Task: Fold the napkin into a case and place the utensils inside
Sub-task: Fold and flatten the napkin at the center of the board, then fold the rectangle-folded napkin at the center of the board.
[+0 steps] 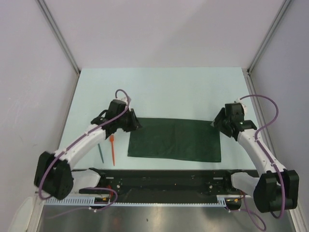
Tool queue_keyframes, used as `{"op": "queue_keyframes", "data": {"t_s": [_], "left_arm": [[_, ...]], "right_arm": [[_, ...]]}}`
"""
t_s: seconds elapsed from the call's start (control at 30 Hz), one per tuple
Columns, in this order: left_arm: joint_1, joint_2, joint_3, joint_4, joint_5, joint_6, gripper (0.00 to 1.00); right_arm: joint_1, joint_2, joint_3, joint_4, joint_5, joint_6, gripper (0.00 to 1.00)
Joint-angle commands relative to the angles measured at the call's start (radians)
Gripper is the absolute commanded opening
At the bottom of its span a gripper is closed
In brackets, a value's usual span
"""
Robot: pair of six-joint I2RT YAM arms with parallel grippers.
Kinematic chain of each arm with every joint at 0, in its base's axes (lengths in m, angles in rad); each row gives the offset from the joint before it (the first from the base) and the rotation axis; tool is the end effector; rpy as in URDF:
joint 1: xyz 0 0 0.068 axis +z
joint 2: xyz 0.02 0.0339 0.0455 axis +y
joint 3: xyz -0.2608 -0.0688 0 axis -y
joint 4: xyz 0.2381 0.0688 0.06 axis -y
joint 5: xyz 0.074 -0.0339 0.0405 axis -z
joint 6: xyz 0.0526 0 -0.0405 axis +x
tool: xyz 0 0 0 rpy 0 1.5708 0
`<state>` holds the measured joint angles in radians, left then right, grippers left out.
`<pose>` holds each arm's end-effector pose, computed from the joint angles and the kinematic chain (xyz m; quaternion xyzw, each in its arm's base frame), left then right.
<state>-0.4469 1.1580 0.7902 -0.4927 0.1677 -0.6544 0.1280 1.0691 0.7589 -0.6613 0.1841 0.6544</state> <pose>0.2137 -0.1122 0.2273 -0.0678 0.9323 -0.2482 0.2542 0.2100 0.0173 0.2228 0.2737 0.9116 0.0309 0.3052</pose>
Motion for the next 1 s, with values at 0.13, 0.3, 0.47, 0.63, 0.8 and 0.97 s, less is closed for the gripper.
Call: {"op": "queue_keyframes", "data": {"t_s": [0.13,0.3,0.47,0.63,0.8,0.97], "left_arm": [[0.022,0.405,0.109,0.488,0.216,-0.105,0.08],[0.072,0.542,0.118,0.578,0.24,-0.188,0.06],[0.112,0.574,0.121,0.582,0.167,-0.166,0.05],[0.162,0.62,0.098,0.566,0.139,-0.166,0.05],[0.169,0.649,0.093,0.549,0.115,-0.152,0.05],[0.168,0.64,0.128,0.473,0.086,-0.12,0.05]], "right_arm": [[-0.117,0.167,-0.076,0.567,-0.48,-0.121,0.3],[-0.191,0.281,-0.164,0.83,-0.713,-0.079,0.26],[-0.275,0.36,-0.217,0.992,-0.817,-0.042,0.22],[-0.336,0.475,-0.227,1.06,-0.848,-0.045,0.23],[-0.367,0.586,-0.211,1.128,-0.874,-0.033,0.22],[-0.377,0.608,-0.187,1.099,-0.859,-0.036,0.22]]}}
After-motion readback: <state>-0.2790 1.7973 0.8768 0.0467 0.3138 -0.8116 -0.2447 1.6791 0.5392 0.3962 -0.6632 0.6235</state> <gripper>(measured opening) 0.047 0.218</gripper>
